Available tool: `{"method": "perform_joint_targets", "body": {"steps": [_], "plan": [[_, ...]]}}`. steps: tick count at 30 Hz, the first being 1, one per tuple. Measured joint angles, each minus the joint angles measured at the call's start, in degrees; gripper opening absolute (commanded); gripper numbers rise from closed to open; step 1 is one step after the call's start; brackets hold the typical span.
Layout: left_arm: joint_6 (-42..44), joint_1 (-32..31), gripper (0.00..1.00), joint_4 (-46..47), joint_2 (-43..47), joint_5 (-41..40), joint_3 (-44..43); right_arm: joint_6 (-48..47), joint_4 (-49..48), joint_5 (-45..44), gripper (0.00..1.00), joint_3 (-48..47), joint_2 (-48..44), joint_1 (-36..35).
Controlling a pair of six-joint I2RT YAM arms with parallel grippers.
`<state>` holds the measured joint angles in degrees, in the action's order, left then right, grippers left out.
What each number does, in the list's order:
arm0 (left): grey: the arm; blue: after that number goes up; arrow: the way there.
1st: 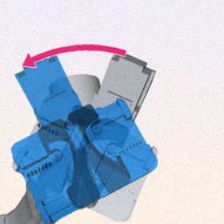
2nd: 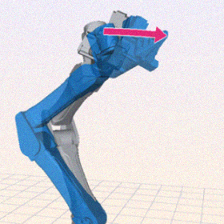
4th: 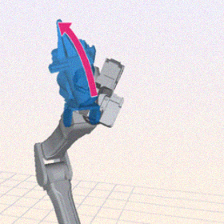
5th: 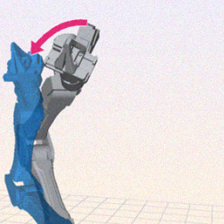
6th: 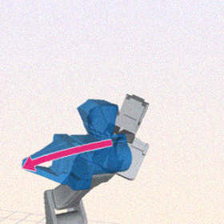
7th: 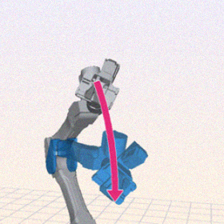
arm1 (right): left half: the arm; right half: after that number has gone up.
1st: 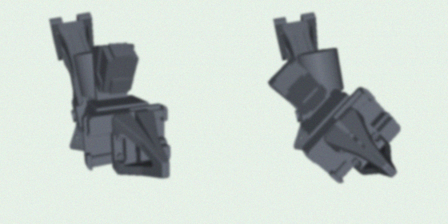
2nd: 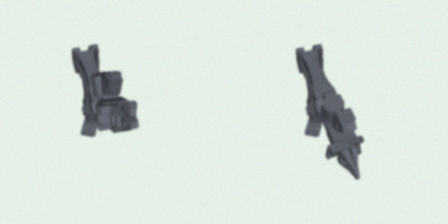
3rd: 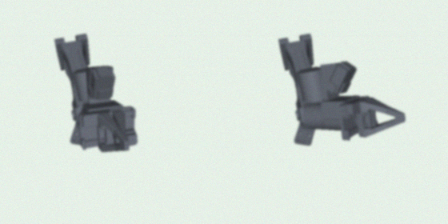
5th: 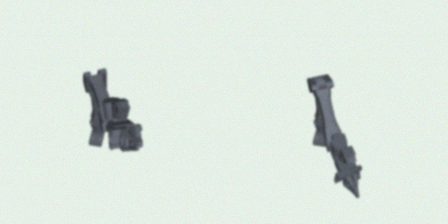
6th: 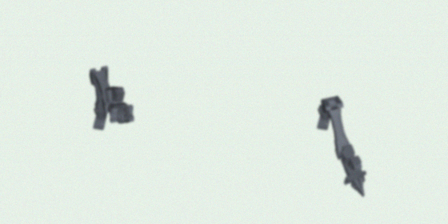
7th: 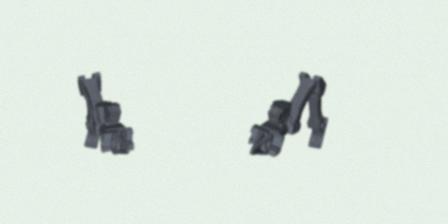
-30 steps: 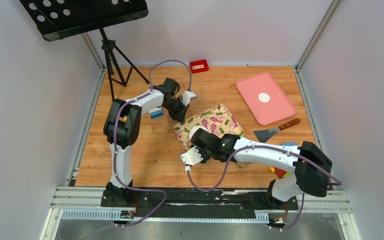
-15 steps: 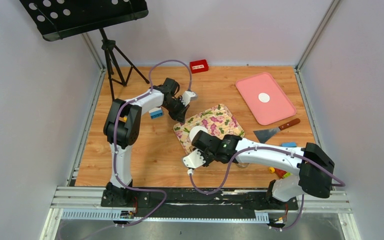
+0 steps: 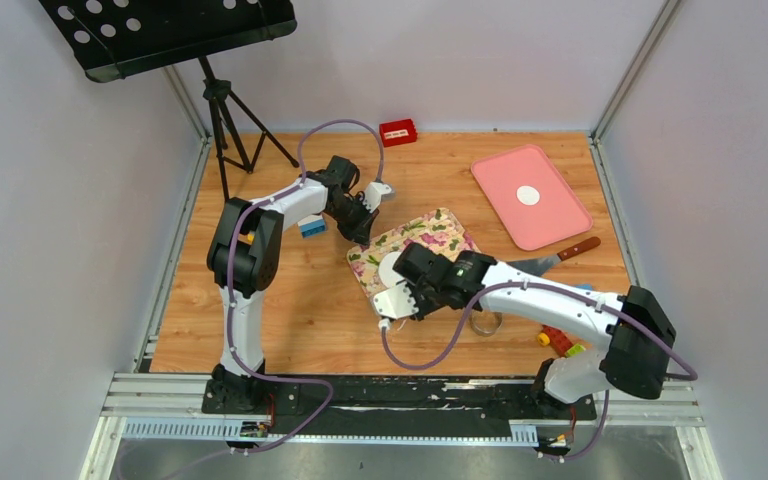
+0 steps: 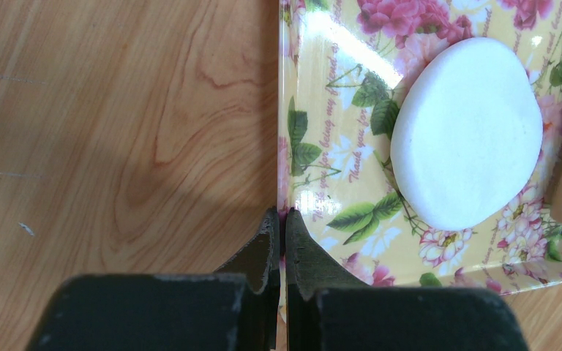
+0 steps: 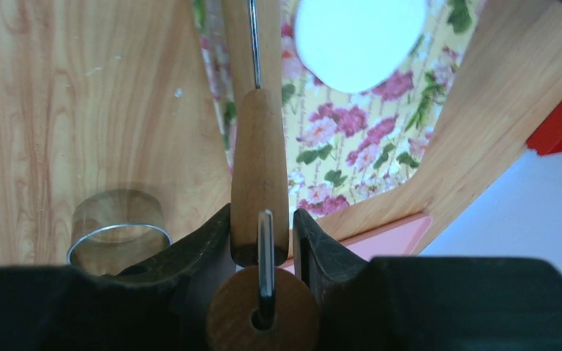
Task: Roll out the dumpling wrappers from the dough
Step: Flatten out the dough on the work surface.
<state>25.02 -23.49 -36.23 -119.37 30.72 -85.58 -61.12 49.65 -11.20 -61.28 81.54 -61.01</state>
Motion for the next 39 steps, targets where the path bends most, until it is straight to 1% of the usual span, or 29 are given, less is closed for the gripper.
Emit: {"method": "perform_joint_targets", "body": {"steps": [3, 8, 13, 18, 24, 31, 39], "plan": [[0.0, 0.0, 0.0, 0.0, 0.0, 0.0, 0.0, 0.7, -0.2, 0.3, 0.0, -2.2, -0.3, 2.7], [0.0, 0.0, 0.0, 0.0, 0.0, 0.0, 0.0, 0.9, -7.4, -1.6, 0.0, -2.8, -0.5, 5.5], [0.0, 0.0, 0.0, 0.0, 0.0, -0.1, 0.0, 1.0, -16.2, -2.6, 0.0, -2.2, 3.7, 6.8], [0.0, 0.0, 0.0, 0.0, 0.0, -0.1, 0.0, 0.6, -20.4, -4.2, 0.0, -0.4, 8.3, 6.9], [0.0, 0.0, 0.0, 0.0, 0.0, -0.1, 0.0, 0.9, -18.2, -2.0, 0.0, -0.1, 7.1, 7.1], [0.0, 0.0, 0.0, 0.0, 0.0, -0.1, 0.0, 0.9, -13.8, -0.1, 0.0, 3.1, 2.7, 5.7], [0.0, 0.0, 0.0, 0.0, 0.0, -0.1, 0.0, 0.9, -13.0, 1.0, 0.0, 3.1, 2.8, 5.6]]}}
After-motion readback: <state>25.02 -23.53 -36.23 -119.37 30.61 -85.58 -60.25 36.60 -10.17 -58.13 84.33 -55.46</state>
